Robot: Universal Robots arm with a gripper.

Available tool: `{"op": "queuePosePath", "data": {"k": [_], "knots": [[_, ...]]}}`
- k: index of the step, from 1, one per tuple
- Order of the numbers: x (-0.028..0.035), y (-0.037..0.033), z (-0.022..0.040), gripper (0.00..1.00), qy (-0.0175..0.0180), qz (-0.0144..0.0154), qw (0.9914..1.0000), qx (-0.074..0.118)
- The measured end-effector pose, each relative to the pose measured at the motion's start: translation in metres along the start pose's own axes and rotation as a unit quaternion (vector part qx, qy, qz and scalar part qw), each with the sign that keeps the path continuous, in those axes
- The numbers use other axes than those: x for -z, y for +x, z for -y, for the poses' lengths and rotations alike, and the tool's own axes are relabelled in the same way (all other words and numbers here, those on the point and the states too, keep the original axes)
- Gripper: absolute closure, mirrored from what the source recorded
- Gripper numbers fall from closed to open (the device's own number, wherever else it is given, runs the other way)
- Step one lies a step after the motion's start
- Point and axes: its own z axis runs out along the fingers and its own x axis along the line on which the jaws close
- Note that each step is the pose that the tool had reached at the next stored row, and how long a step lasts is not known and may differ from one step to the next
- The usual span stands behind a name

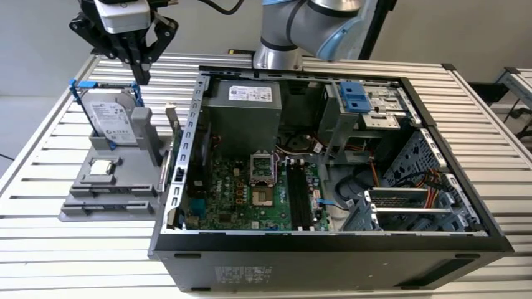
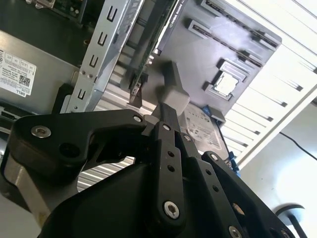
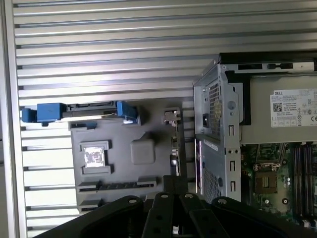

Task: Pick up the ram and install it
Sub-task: 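Reach for the ram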

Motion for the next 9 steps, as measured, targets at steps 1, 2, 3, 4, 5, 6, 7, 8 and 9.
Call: {"op": "queuePosePath", "data": {"k": [1, 2, 3, 4, 5, 6, 7, 8, 9], "knots": [[0.0000, 0.0008, 0.0001, 1.00, 0.0000, 0.0000, 1.00000, 0.000], [0.0000, 0.0016, 0.0001, 1.00, 0.0000, -0.0001, 1.00000, 0.000], [0.0000, 0.0025, 0.0002, 1.00, 0.0000, -0.0001, 1.00000, 0.000], [0.0001, 0.0034, 0.0002, 1.00, 0.0000, -0.0001, 1.00000, 0.000], [0.0001, 0.0043, 0.0003, 1.00, 0.0000, -0.0001, 1.00000, 0.000], [0.0000, 0.0052, 0.0004, 1.00, 0.0000, -0.0001, 1.00000, 0.000], [0.0001, 0.0061, 0.0004, 1.00, 0.0000, -0.0001, 1.00000, 0.000], [0.0000, 0.0071, 0.0005, 1.00, 0.0000, -0.0001, 1.00000, 0.000], [0.0001, 0.0084, 0.0006, 1.00, 0.0000, -0.0001, 1.00000, 0.000]]}}
